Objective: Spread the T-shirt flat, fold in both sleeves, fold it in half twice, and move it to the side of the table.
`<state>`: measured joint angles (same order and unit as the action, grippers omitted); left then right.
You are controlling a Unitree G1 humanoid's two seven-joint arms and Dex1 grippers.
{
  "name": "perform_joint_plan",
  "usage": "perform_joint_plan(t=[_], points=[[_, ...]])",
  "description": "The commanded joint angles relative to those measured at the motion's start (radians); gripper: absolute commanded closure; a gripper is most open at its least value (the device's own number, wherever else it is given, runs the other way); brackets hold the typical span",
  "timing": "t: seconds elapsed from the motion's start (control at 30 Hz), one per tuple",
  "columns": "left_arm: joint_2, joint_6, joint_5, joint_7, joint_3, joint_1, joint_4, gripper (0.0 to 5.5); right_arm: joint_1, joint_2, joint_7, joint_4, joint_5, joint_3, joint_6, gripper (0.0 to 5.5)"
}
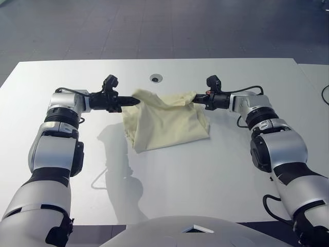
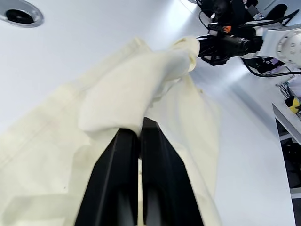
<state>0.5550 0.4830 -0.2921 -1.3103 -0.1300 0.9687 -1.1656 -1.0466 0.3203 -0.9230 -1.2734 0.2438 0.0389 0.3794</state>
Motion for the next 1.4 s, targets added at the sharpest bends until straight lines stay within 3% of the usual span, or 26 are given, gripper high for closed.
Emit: perform_joint_plan(t=[0.03, 0.43, 0.7, 0.97, 1.2, 1.33, 1.4], points=[[-0.009, -0.024, 0.049, 0.017, 0.033, 0.030, -0.043, 5.50, -0.053, -0.018, 0.046, -0.022, 0.015, -0.084, 0.029, 5.49], [-0.066, -0.046, 0.094, 0.018, 0.093, 0.020, -0.039, 5.50, -0.121, -0.084, 0.270, -0.057, -0.016, -0.210, 0.022, 5.49], [-0.047, -0.030, 0.096, -0.038, 0.114, -0.041, 0.016, 5.50, -0.081, -0.069, 0.335, -0.062, -0.070, -0.226, -0.009, 5.49], [-0.100, -0.038, 0.105, 0.008, 0.101, -0.128, 0.156, 5.50, -0.018, -0.093, 0.242, -0.053, -0.158, -0.158, -0.033, 5.49], [-0.126, 0.043, 0.091, -0.024, 0.029, -0.255, 0.470, 5.50, 0.133, -0.072, 0.073, -0.007, -0.259, -0.034, -0.039, 5.49], [-0.086, 0.093, 0.079, -0.067, -0.030, -0.354, 0.671, 5.50, 0.207, -0.045, -0.077, 0.130, -0.261, 0.038, 0.044, 5.49], [-0.059, 0.123, 0.065, -0.093, -0.044, -0.387, 0.749, 5.50, 0.291, -0.018, -0.152, 0.321, -0.237, 0.084, 0.157, 5.49]])
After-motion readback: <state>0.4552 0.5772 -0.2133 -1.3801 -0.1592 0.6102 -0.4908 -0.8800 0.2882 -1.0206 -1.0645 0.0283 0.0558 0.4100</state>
